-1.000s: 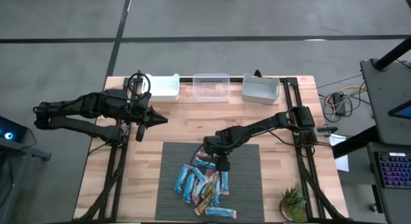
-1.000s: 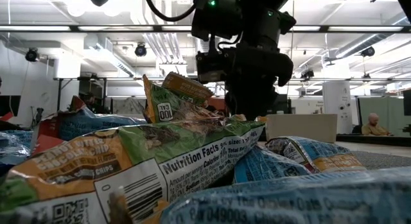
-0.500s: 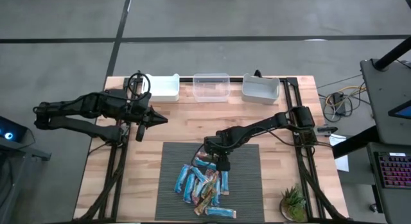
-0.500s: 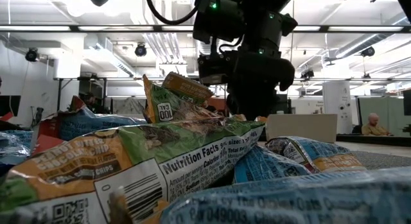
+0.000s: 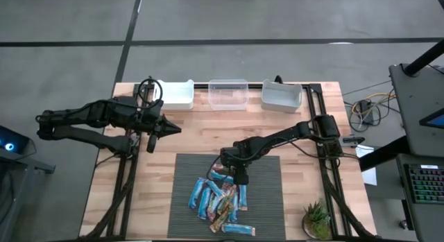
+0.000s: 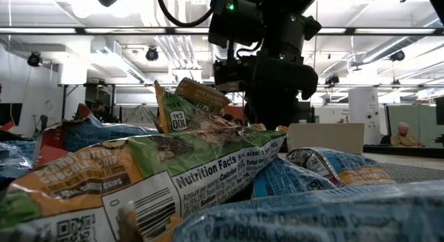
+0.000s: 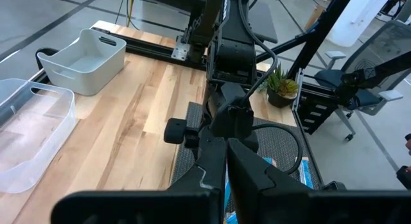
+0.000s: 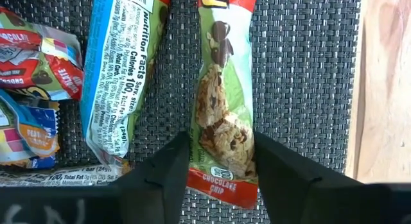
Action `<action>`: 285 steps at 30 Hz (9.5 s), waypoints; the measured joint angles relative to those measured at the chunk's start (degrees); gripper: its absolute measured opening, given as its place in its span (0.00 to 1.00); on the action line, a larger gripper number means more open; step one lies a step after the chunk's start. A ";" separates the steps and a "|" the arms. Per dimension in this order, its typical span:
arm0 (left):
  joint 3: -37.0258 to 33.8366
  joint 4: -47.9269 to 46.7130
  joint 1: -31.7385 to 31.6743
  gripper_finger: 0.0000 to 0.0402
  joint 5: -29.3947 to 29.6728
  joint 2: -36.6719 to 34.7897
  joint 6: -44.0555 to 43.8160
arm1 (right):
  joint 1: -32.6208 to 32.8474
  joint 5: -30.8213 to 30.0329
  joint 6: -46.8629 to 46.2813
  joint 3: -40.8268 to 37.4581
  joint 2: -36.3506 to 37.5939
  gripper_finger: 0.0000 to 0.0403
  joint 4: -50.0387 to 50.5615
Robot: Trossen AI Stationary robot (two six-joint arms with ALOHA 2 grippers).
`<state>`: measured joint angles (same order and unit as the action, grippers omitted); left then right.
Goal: Pick and place Granola Bars by type
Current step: Put the red granola bar into the white bin
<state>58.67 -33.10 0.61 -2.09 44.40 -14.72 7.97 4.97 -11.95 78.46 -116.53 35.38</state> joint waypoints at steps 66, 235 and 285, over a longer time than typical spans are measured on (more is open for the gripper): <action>0.00 0.02 -0.01 0.00 0.01 -0.72 -0.11 | -4.22 -0.17 -1.41 9.98 4.56 0.15 3.60; 0.00 -5.07 -0.01 0.00 8.17 -5.44 1.45 | -34.93 11.54 0.61 47.87 -25.20 0.15 -28.02; 0.00 -4.87 -0.01 0.00 8.17 -5.14 1.16 | -33.46 11.82 -0.76 47.60 -28.65 0.15 -30.27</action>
<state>58.67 -37.98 0.60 6.09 39.27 -13.56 -25.50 16.79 -12.71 126.06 -145.18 5.10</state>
